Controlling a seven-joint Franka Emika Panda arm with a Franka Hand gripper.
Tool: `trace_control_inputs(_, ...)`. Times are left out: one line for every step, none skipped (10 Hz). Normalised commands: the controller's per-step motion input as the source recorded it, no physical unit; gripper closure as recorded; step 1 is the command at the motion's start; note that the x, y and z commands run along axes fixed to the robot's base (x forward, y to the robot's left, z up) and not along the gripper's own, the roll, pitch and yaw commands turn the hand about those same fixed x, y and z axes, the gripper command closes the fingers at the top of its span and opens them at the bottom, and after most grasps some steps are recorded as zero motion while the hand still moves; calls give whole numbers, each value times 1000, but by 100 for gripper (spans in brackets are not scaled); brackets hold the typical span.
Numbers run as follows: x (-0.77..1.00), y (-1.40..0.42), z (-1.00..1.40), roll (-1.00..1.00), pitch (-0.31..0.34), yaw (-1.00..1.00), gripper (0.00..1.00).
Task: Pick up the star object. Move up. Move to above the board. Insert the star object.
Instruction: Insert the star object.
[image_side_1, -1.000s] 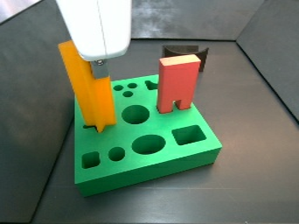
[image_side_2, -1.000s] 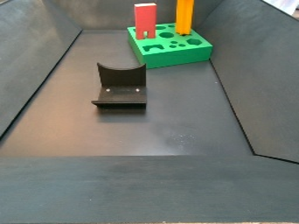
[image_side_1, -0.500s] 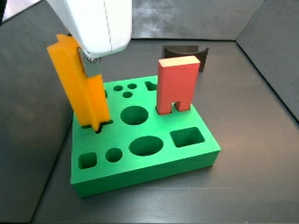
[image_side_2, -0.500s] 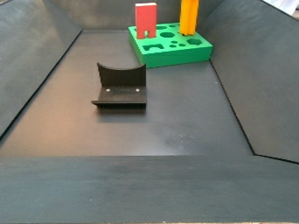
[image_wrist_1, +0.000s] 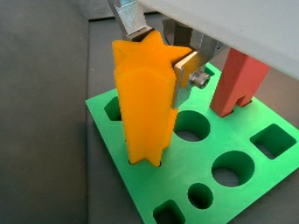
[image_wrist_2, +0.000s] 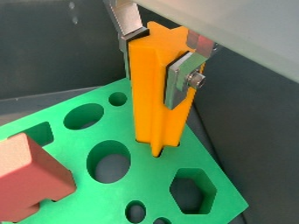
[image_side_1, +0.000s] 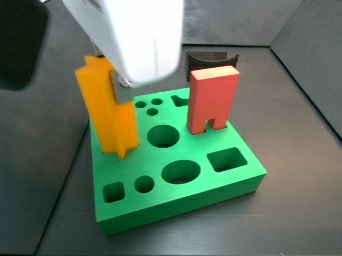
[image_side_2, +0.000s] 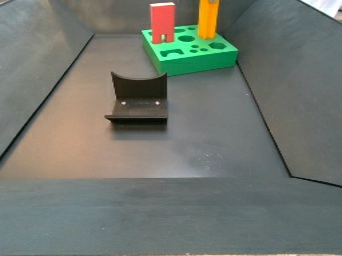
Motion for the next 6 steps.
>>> trace_control_inputs(0, 109, -777, -111, 0, -9, 100)
trace_control_inputs(71, 149, -794, -193, -7, -6, 100)
trace_control_inputs(129, 123, -757, -201, -33, 0, 100)
trace_control_inputs(166, 77, -691, -229, -37, 0, 100)
trace_control_inputs(-26, 83, 0, -57, -70, 0, 100)
trace_control_inputs(-31, 0, 0, 16, 0, 0, 100)
